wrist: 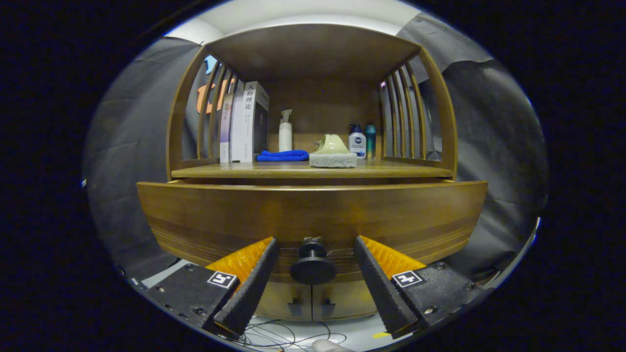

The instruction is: Pull open the drawer, take out the items inside it, and place them on the countertop above the cabinet.

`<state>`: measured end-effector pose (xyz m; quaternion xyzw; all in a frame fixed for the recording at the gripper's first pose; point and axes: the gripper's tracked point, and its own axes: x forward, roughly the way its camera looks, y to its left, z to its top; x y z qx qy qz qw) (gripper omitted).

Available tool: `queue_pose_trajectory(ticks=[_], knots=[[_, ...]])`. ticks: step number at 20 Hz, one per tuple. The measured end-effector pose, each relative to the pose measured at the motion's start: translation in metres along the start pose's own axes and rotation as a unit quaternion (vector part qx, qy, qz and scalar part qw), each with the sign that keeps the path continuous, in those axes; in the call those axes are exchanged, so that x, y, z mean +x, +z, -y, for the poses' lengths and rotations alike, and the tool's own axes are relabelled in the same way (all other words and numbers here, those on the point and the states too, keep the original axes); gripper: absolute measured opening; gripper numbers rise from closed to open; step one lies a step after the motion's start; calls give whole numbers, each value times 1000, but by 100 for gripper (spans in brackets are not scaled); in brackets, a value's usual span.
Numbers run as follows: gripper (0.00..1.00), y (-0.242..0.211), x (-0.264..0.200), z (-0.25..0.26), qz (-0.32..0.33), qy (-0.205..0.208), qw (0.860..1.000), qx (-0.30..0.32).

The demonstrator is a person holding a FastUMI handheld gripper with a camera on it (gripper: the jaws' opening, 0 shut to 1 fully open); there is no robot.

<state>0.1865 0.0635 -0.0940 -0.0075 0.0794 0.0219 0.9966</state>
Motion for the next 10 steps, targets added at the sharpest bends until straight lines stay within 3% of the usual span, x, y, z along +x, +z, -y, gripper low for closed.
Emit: queue_pose_trajectory(ticks=[10], knots=[[100,11,50,0,0,3,1000,-3]])
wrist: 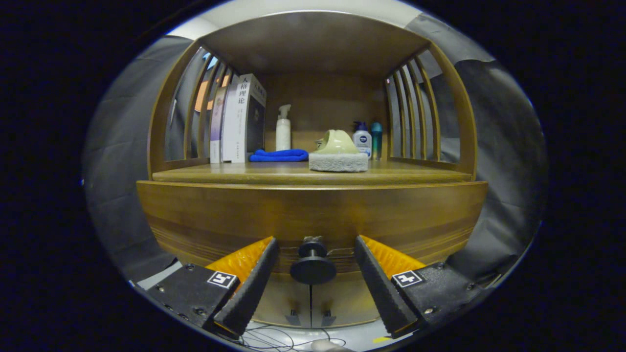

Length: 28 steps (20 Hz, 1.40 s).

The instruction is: Pull open the drawer, take out the items inside it, and place them on the countertop above the cabinet.

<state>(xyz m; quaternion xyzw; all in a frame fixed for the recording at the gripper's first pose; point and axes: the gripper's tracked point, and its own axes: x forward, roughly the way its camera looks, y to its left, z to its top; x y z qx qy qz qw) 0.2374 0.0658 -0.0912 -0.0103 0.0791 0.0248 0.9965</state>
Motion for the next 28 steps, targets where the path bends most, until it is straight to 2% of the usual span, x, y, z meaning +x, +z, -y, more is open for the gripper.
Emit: queue_pose_trajectory(ticks=[5,9,14,17,21,28], knots=[[100,3,18,0,3,-2,1000,0],[100,3,15,-1,12,-1,1000,2],[100,-2,8,4,-24,3,1000,19],[100,11,-20,19,-15,-1,1000,22],[100,29,-87,44,-1,-3,1000,18],[100,60,-202,83,59,6,998,16]])
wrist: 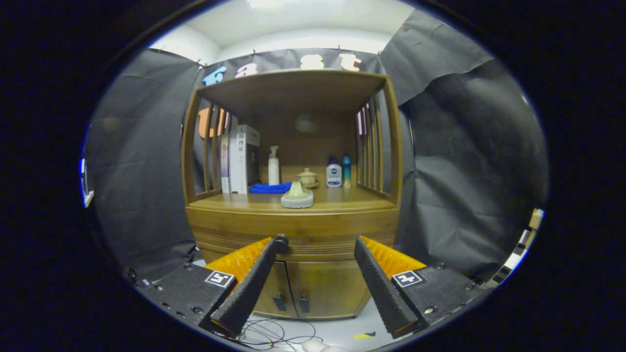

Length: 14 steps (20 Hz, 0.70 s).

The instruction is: Pull open the drawer, take out the items inside it, and place them on the countertop above the cabinet.

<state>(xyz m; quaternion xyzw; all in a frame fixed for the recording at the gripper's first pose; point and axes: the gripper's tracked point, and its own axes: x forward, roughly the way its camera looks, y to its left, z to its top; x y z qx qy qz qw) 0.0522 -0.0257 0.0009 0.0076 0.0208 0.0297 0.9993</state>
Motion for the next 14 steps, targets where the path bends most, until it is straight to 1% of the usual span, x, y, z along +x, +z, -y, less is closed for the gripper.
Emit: queue_pose_trajectory(ticks=[2,5,9,14], knots=[[100,2,-24,11,7,-1,1000,6],[100,2,-48,29,14,-11,1000,10],[100,-1,-63,47,8,-21,1000,4],[100,-2,-70,44,-2,-15,1000,15]])
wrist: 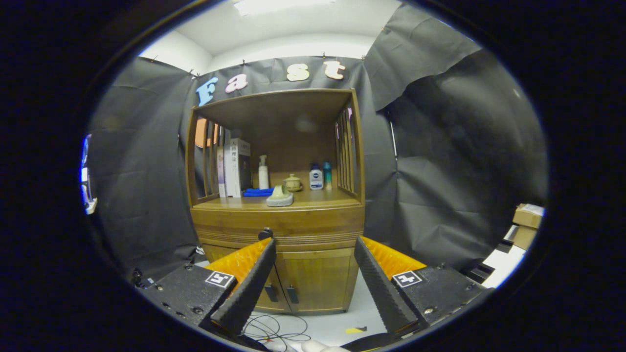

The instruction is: Pull open the drawer, take out the items inside it, and place them on the countertop above the cabinet.

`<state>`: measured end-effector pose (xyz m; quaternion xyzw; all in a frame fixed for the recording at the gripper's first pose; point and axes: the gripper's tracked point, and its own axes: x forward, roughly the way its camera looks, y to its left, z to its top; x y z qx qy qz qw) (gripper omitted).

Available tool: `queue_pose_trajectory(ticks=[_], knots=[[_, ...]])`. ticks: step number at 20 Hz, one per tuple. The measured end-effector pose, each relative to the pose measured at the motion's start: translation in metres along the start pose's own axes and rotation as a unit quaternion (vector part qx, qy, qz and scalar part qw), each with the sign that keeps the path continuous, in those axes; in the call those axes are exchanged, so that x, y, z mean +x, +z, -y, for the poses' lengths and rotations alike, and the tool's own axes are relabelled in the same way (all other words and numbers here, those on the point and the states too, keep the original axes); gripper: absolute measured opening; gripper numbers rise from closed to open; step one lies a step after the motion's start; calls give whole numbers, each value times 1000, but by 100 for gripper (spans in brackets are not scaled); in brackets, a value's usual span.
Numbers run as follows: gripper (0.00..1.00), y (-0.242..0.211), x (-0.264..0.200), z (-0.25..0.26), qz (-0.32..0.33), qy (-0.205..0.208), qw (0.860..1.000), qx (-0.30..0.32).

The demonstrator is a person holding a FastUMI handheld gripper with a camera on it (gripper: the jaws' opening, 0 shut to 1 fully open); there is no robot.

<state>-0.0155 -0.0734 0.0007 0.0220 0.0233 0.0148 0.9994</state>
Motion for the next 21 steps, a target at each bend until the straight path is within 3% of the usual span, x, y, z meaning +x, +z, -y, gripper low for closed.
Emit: queue_pose_trajectory(ticks=[21], knots=[[100,-5,-4,-5,-7,9,1000,-7]])
